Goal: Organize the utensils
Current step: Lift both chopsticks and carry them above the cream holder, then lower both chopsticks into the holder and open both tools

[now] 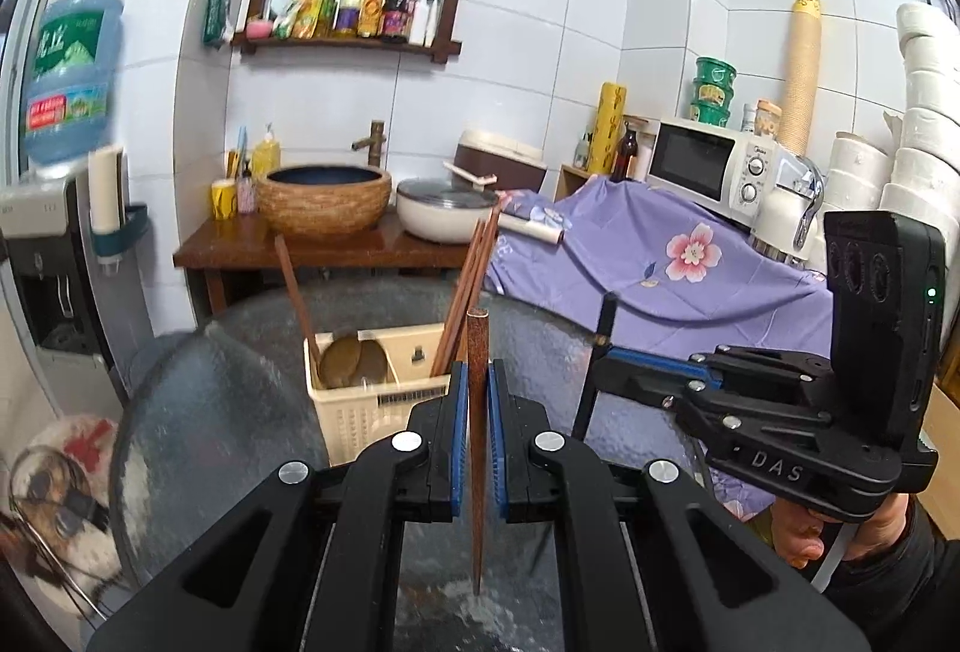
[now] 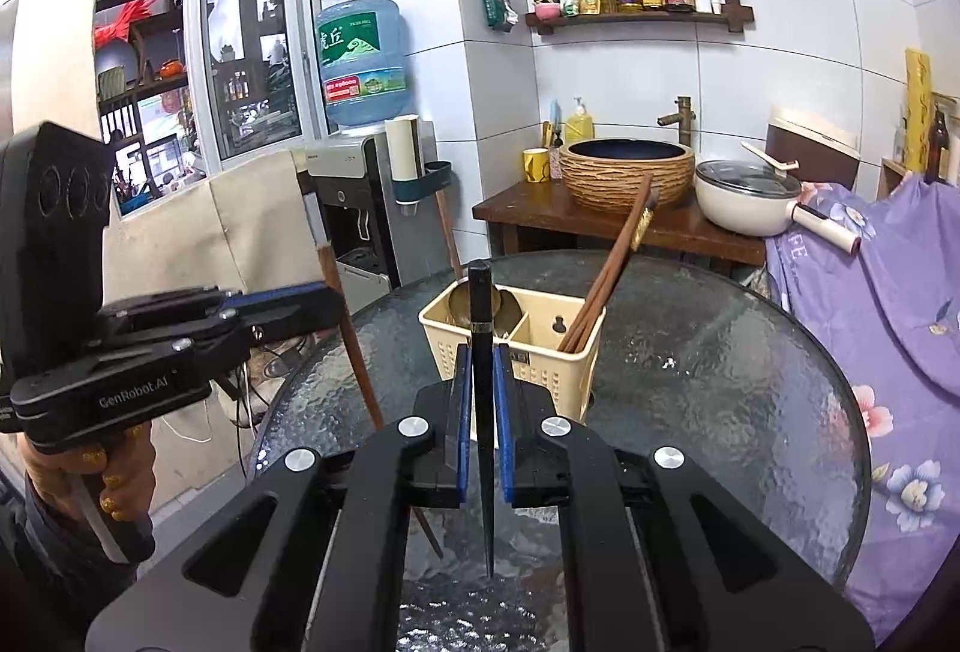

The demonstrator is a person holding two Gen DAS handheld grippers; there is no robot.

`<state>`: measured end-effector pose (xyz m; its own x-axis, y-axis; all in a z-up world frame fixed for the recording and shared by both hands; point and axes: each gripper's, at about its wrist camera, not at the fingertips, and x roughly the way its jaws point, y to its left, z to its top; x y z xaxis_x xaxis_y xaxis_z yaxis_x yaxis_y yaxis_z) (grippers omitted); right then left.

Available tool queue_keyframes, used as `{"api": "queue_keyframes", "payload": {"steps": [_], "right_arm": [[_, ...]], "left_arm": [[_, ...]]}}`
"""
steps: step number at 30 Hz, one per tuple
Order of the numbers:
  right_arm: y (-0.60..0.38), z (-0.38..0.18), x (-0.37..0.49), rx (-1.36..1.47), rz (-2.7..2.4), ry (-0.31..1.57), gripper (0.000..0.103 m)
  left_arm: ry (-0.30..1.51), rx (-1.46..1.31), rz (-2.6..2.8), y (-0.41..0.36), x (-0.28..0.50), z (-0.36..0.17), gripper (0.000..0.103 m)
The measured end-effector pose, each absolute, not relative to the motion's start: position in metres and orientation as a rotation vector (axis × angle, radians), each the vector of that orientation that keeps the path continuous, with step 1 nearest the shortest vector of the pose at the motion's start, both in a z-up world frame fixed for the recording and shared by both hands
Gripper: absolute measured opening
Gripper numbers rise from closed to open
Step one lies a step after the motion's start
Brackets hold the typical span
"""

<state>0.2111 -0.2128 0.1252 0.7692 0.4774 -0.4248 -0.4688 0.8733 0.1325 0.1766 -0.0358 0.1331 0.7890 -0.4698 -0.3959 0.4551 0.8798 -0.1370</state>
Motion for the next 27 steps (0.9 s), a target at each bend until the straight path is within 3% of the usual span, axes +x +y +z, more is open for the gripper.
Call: {"api": "queue_keyframes", "payload": {"steps": [17,22,27], "right_arm": [[-0.206,0.251,0.268,0.031,0.521,0.322,0.008],[-0.202,0.253,0.293,0.039,0.488,0.316,0.008],[-0.198,0.221,0.32,0.052,0.463,0.346,0.008]], "left_arm": [[0.263,-0.064,-0.402,-0.023,0.231,0.248,0.007],[0.279,-0.086,-0.369,-0.016,0.26,0.244,0.007],[0.316,-0.094,-0.346,-0.013,0.281,0.221,0.007]]}}
